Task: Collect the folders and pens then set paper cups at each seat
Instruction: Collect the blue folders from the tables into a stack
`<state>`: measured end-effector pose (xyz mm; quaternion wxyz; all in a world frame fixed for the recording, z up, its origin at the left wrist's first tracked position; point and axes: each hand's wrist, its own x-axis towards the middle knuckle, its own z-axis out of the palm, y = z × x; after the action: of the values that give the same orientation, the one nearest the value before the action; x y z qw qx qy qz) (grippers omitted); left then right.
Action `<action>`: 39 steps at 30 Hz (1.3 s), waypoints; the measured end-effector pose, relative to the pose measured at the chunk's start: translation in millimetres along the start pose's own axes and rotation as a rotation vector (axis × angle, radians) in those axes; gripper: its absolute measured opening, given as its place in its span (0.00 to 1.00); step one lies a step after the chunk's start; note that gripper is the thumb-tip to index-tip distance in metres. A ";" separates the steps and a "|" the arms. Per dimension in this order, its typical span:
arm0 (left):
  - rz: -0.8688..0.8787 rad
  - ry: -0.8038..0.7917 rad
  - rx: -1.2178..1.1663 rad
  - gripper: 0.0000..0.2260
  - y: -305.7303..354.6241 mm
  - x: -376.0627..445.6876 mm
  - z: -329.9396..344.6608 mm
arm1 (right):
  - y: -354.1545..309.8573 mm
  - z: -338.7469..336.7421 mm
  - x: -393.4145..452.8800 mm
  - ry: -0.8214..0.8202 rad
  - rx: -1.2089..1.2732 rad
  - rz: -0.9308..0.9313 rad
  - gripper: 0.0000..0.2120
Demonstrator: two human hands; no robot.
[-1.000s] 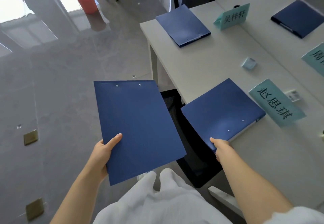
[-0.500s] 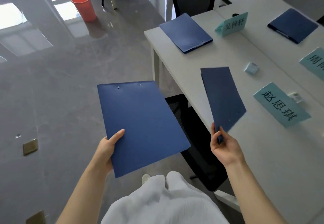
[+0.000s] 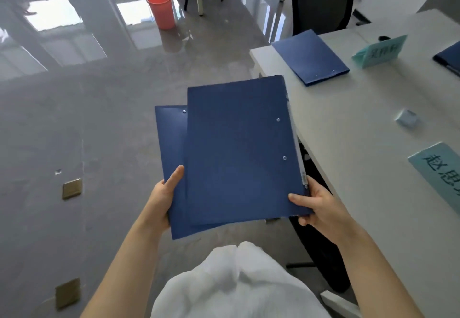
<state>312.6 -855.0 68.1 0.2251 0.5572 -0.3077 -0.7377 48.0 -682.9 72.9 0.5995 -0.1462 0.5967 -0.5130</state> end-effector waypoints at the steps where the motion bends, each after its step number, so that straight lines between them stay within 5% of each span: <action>1: -0.004 0.006 -0.005 0.19 3.7 2.0 -3.7 | -1.5 6.6 2.9 -0.032 -0.050 0.002 0.19; 7: -0.013 0.010 -0.001 0.15 28.9 30.2 -21.6 | -23.0 48.4 46.0 -0.084 -0.157 0.067 0.23; 13: -0.047 -0.019 0.013 0.13 58.9 65.6 -25.2 | -49.7 77.2 97.2 0.054 -0.412 0.093 0.19; 22: -0.065 -0.052 0.018 0.18 161.1 175.7 -11.5 | -116.4 98.0 217.1 0.321 -0.969 -0.149 0.11; 29: -0.076 -0.145 0.036 0.24 234.8 246.5 5.7 | -188.2 116.1 314.1 0.171 -0.419 0.029 0.12; 39: -0.094 -0.171 0.129 0.14 337.3 369.8 24.9 | -251.0 148.8 436.5 0.327 -0.299 -0.117 0.12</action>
<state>182.3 -1338.9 57.8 0.1268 0.5195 -0.3460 -0.7709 -37.8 -1200.7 60.2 0.4359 -0.1827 0.7457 -0.4696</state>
